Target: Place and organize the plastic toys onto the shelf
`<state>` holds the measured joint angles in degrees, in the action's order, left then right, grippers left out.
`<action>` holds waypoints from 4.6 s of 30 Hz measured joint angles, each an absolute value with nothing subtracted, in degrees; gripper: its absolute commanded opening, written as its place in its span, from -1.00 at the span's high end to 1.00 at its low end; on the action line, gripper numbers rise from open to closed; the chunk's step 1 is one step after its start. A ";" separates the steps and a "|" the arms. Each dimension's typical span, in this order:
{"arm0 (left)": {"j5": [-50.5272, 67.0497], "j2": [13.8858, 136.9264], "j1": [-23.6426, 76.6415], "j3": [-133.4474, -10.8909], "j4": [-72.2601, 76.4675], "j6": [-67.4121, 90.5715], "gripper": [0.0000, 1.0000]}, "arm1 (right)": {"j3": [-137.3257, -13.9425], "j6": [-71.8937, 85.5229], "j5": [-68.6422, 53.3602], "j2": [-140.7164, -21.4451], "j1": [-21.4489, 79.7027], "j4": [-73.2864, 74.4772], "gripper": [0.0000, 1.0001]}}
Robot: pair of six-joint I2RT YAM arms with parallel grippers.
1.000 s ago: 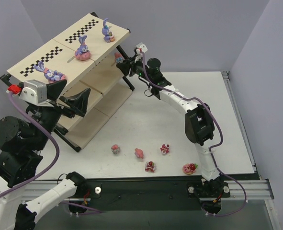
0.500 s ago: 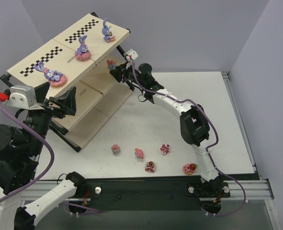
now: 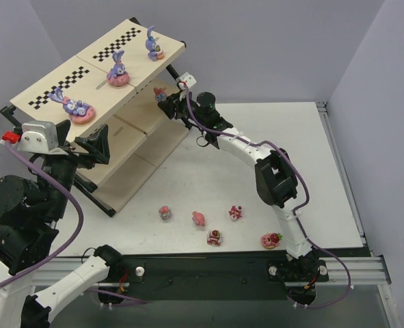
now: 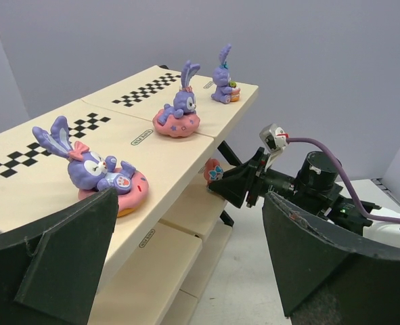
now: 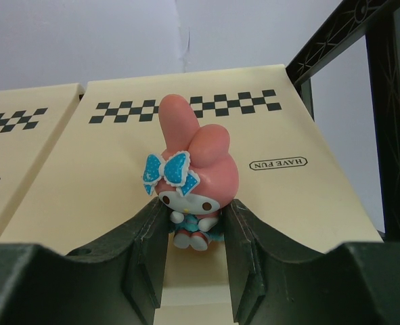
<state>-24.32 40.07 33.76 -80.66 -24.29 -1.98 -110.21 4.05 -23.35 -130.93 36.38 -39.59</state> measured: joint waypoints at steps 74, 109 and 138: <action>-18.06 37.34 33.78 -80.82 -45.52 16.05 -0.94 | -58.63 14.35 -0.58 -83.13 63.13 -2.74 -0.72; -17.23 37.80 33.78 -83.74 -47.44 14.35 -0.94 | -64.95 14.48 -1.52 -109.86 66.72 -18.17 -0.34; -17.76 37.54 33.78 -83.72 -48.25 12.91 -0.94 | -66.00 15.33 0.97 -109.67 66.72 -13.80 1.00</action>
